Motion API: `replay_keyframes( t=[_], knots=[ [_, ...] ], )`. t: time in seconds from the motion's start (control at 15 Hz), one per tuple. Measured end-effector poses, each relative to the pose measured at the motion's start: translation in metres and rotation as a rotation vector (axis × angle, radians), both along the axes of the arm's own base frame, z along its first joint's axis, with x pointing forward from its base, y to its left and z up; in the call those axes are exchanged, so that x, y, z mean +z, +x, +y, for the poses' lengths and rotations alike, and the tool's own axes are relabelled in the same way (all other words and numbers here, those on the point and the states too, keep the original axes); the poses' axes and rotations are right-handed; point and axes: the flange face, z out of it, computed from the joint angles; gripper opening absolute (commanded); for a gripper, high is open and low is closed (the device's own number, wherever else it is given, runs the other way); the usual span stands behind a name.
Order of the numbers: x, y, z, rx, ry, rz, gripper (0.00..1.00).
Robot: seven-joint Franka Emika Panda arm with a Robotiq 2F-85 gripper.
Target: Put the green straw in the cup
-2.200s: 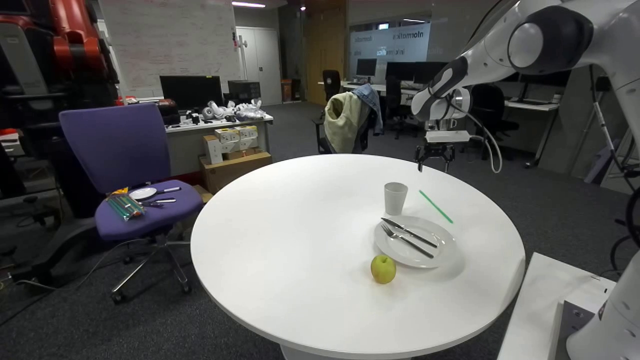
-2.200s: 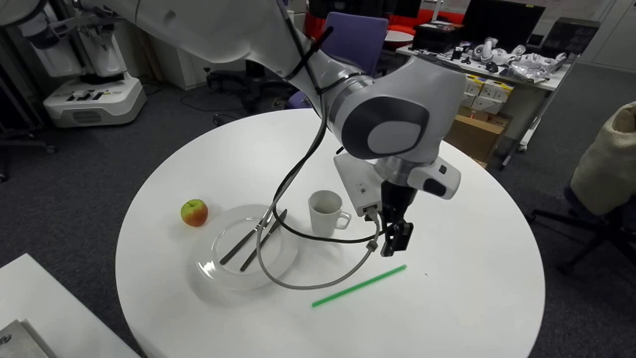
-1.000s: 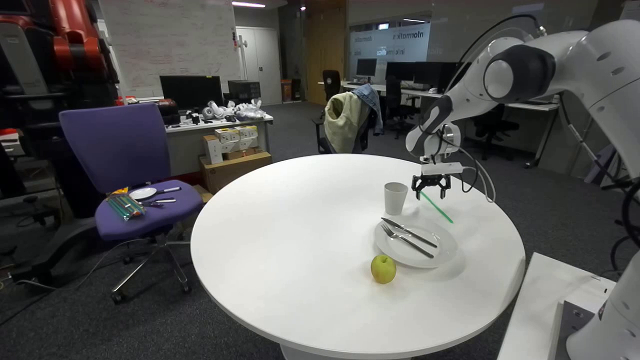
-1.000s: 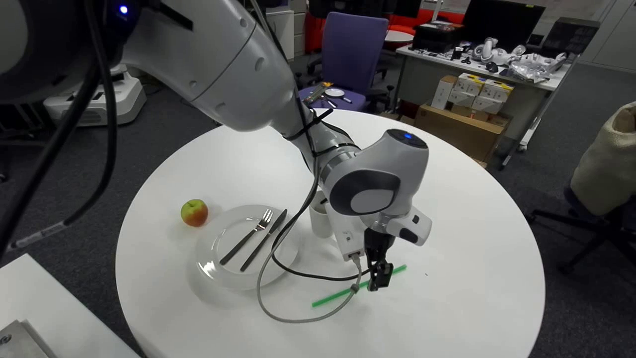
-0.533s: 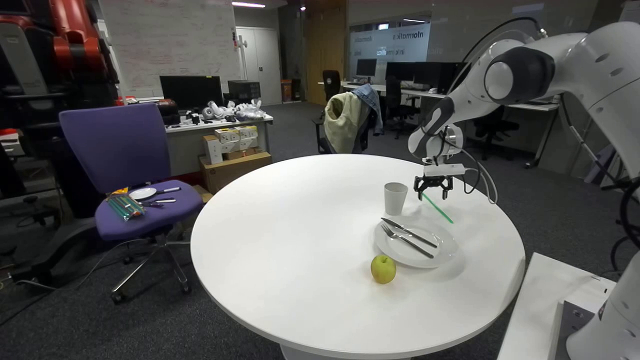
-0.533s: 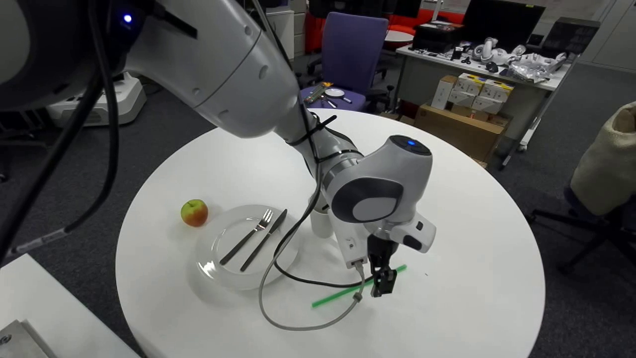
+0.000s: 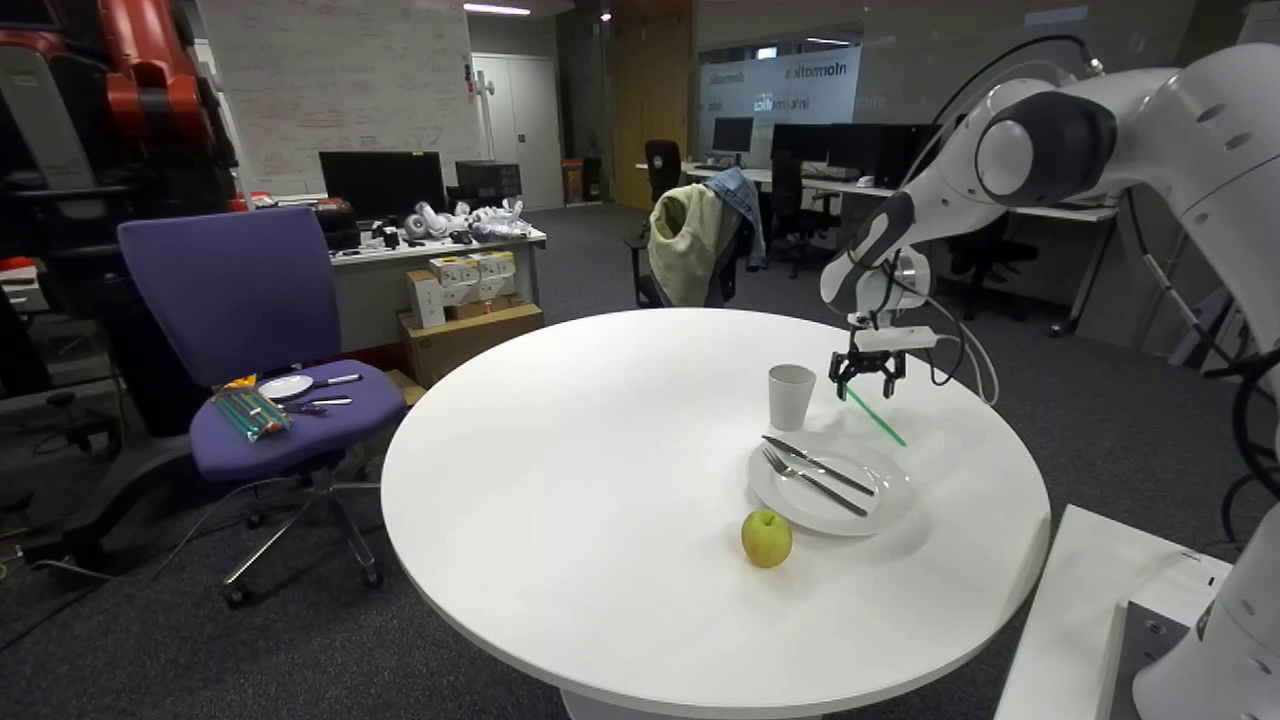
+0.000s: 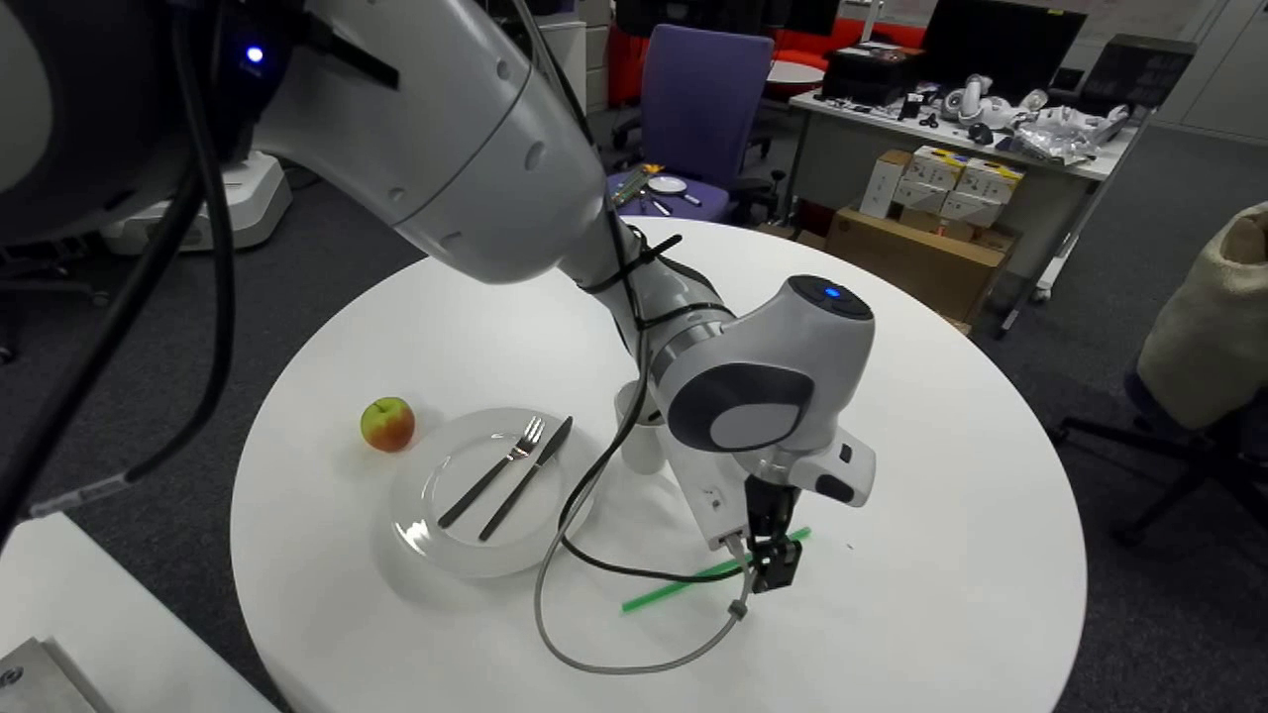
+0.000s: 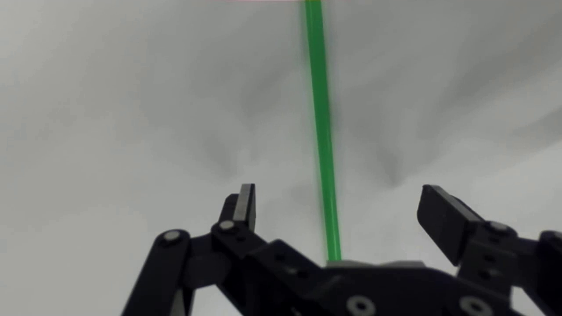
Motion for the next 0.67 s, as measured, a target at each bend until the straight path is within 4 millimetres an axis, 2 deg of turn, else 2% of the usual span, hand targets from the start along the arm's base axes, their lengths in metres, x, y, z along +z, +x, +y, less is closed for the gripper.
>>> replay_keyframes(
  t=[0.07, 0.27, 0.67],
  knots=[
    [0.0001, -0.0005, -0.001, 0.002, 0.001, -0.001, 0.74],
    [0.0, -0.001, -0.0017, 0.004, 0.002, -0.002, 0.53],
    [0.0001, -0.0008, -0.0017, 0.004, 0.002, -0.002, 0.06]
  ],
)
